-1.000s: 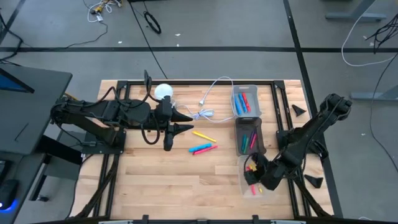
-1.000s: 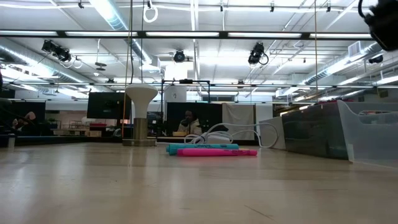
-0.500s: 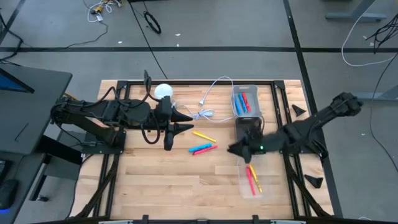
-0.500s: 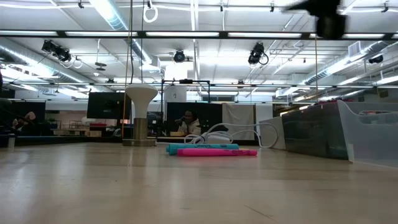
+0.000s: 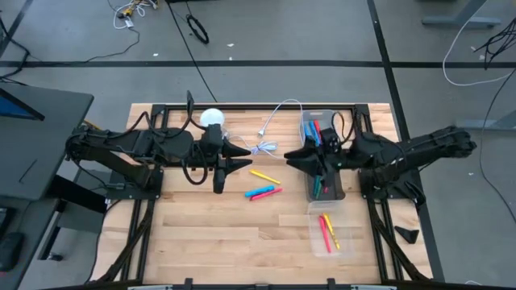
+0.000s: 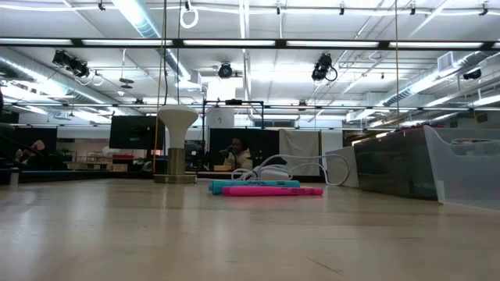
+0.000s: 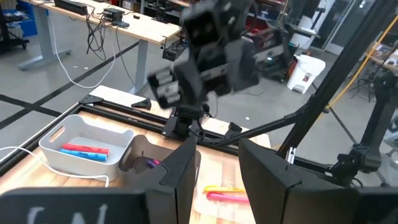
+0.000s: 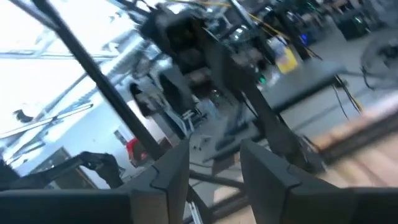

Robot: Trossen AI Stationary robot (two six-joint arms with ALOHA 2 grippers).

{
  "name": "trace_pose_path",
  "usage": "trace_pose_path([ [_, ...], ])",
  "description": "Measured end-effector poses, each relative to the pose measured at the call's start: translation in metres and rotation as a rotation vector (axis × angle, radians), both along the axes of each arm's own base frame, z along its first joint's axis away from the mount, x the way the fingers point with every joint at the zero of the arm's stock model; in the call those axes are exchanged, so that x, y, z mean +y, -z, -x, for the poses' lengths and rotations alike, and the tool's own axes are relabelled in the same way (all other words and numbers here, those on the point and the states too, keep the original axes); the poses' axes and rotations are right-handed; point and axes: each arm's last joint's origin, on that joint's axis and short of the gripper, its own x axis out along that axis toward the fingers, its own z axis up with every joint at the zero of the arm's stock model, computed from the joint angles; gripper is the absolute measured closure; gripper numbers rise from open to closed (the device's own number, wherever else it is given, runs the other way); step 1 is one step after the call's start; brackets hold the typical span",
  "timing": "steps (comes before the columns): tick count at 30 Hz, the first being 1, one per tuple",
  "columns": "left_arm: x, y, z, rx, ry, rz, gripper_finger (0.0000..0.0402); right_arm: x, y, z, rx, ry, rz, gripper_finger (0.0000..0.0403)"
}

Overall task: Pick & Place Markers
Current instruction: Put the yellow pen into the transparent bin

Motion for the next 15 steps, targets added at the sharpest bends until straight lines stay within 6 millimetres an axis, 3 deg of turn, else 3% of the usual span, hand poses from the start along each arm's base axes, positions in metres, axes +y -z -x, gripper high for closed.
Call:
trace_pose_path([
  [7, 0.000, -0.001, 0.000, -0.009, -0.012, 0.023, 0.0273, 0.003, -0.040, -0.019, 0.007, -0.007, 0.220, 0.0261],
  [15, 0.005, 0.000, 0.001, -0.034, -0.195, 0.110, 0.0273, 0.004, -0.044, -0.025, 0.031, -0.007, 0.259, 0.0261],
])
